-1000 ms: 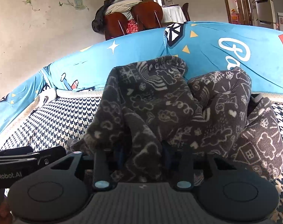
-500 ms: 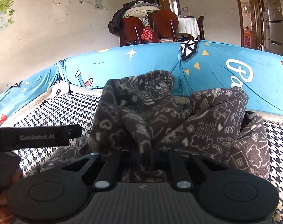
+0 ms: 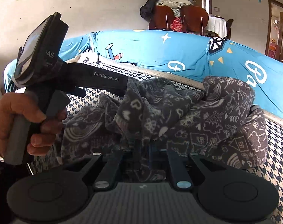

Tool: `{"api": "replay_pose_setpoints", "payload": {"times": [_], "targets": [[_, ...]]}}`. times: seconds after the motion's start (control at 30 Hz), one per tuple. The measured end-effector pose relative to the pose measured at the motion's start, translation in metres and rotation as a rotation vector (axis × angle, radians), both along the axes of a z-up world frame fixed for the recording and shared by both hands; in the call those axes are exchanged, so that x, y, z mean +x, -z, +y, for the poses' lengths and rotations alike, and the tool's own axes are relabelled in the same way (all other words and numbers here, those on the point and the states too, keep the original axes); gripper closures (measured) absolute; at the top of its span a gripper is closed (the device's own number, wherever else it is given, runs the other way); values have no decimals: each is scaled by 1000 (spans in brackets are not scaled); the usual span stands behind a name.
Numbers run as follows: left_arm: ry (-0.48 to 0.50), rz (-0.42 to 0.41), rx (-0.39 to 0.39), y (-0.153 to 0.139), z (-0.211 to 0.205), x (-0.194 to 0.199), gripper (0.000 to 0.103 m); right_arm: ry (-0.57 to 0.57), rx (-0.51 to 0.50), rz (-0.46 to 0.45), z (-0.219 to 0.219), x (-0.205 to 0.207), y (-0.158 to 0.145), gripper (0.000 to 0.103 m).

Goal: Fold clothes

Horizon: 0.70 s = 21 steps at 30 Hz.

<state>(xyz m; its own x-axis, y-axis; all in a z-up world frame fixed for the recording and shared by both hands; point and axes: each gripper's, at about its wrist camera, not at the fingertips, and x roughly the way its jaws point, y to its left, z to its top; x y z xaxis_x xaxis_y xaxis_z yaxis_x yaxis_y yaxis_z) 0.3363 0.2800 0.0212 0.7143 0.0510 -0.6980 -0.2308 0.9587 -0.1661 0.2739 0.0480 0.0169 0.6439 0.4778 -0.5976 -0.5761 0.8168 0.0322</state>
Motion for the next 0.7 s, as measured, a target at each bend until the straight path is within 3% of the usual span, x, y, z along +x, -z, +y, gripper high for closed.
{"api": "replay_pose_setpoints", "payload": {"times": [0.23, 0.6, 0.7], "targets": [[67, 32, 11, 9, -17, 1, 0, 78, 75, -2, -27, 8, -21, 89], [150, 69, 84, 25, -39, -6, 0, 217, 177, 11, -39, 41, -26, 69], [161, 62, 95, 26, -43, -8, 0, 235, 182, 7, -30, 54, -23, 57]]}}
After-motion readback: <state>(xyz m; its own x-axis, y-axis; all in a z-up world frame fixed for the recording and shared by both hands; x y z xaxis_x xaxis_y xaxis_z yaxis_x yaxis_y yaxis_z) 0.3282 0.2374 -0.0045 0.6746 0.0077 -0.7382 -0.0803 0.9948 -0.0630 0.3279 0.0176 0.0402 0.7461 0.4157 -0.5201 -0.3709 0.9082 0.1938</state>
